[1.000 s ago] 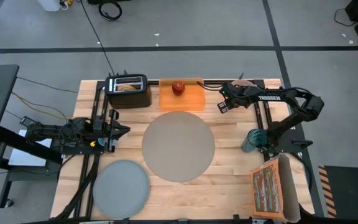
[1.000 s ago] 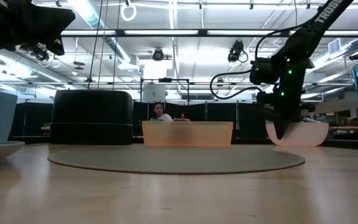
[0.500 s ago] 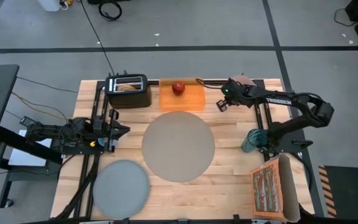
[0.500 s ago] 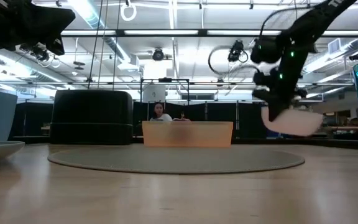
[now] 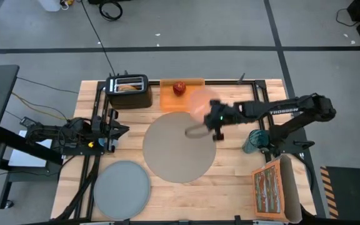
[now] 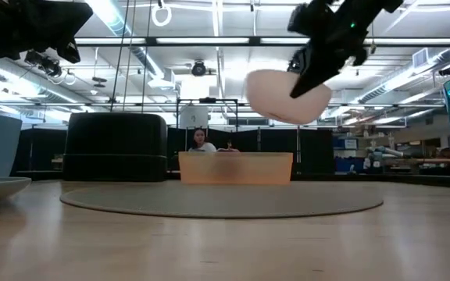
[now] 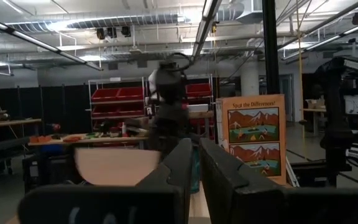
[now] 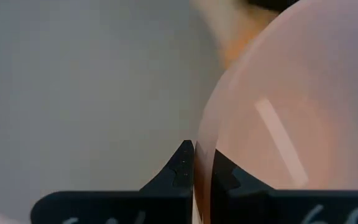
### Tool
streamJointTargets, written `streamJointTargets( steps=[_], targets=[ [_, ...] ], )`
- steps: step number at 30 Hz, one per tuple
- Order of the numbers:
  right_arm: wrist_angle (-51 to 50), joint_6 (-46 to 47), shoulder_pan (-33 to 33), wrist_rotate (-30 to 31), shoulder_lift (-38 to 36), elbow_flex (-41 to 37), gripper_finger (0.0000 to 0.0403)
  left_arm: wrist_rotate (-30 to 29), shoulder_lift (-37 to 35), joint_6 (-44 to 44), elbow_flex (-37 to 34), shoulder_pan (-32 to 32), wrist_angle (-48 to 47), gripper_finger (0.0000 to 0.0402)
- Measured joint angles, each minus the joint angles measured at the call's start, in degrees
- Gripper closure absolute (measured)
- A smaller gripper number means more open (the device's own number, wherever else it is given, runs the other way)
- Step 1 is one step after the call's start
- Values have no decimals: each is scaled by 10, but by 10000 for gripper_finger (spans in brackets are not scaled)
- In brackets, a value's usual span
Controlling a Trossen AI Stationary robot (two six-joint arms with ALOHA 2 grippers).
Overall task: Arrange a breakfast setting
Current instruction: Put the light orange bowl on the gray mat
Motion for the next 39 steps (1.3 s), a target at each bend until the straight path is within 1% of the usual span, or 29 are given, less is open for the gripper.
streamJointTargets(
  steps=[4,8,15,20,25,32,39],
  targets=[
    [55,-67,56,-48,46,1,389,0,0,1,0,0,0,363],
    [56,-119,85,-69,115,38,389,0,0,2,0,0,0,363],
    [44,-191,98,-131,225,127,389,0,0,2,0,0,8,363],
    [8,-202,97,-134,278,157,389,0,0,1,0,0,5,363],
    [-19,-194,83,-81,295,161,388,9,0,0,0,0,5,363],
    [-50,-132,53,-79,307,161,388,19,0,-1,0,0,3,363],
    [-43,-131,57,-98,307,161,388,19,0,0,0,0,9,363]
  ],
)
